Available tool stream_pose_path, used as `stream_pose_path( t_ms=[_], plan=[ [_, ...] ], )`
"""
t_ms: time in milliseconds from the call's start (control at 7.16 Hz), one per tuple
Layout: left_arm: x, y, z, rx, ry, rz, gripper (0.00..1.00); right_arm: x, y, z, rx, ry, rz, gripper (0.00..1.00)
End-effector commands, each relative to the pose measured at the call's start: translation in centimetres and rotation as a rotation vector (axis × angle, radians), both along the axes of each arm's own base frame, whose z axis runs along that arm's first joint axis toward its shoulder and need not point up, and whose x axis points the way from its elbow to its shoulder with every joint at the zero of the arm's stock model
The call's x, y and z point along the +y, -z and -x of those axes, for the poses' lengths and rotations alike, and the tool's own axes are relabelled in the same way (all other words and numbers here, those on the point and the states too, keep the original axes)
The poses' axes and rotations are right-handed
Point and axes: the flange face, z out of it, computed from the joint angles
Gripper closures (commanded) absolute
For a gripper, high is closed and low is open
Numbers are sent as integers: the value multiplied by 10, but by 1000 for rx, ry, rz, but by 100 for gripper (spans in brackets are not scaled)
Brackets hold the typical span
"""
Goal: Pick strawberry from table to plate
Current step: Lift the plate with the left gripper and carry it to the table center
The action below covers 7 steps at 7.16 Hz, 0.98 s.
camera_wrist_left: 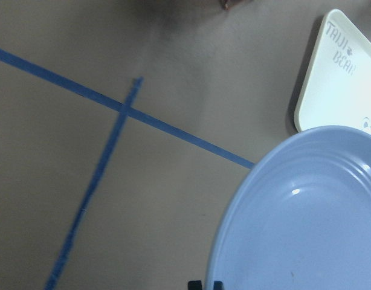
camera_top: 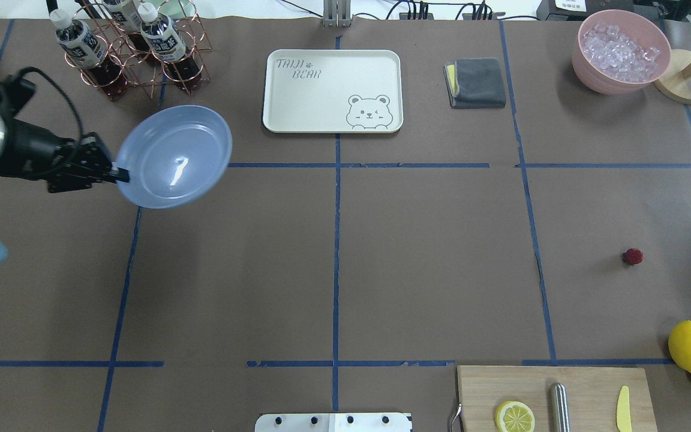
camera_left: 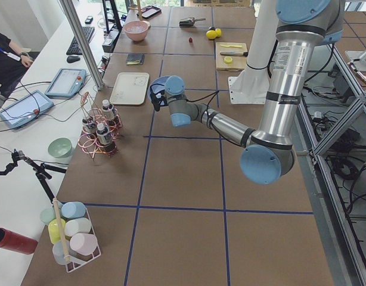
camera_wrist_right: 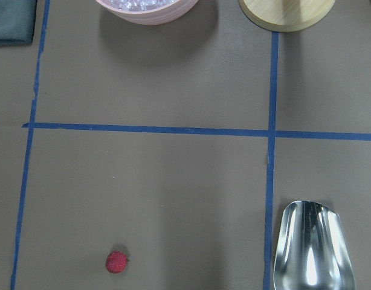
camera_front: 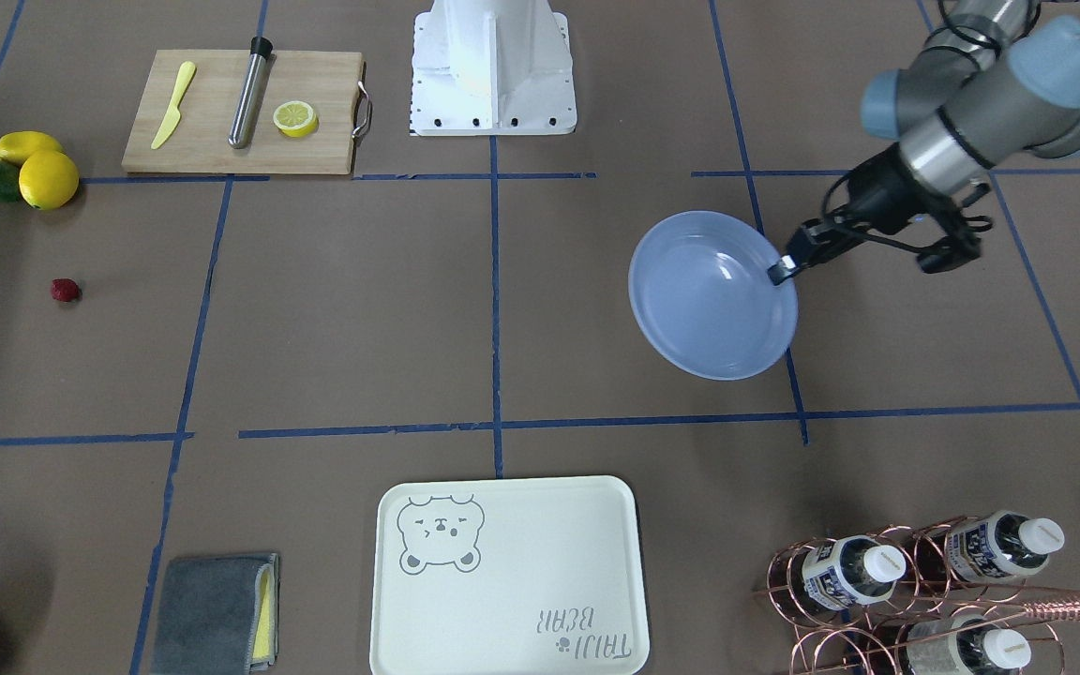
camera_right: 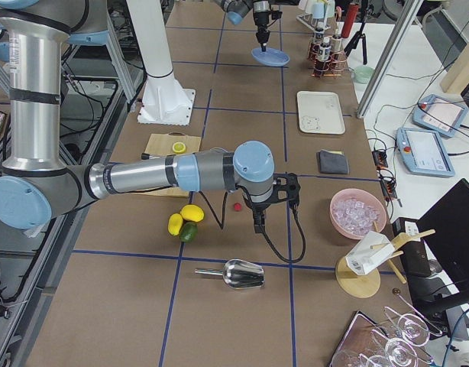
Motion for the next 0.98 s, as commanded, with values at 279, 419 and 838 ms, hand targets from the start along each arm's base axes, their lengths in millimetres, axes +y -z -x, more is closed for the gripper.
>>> stream_pose_path(
  t_ms=[279, 419, 838],
  plan=[
    [74, 83, -177, -125, 101, 21, 100, -2, 31, 32, -14, -17, 55, 0],
    [93, 77, -195, -143, 92, 12, 100, -2, 40, 44, -18, -16, 73, 0],
    [105, 58, -212, -186, 70, 1, 83, 3, 77, 95, -29, 3, 116, 0]
  ],
)
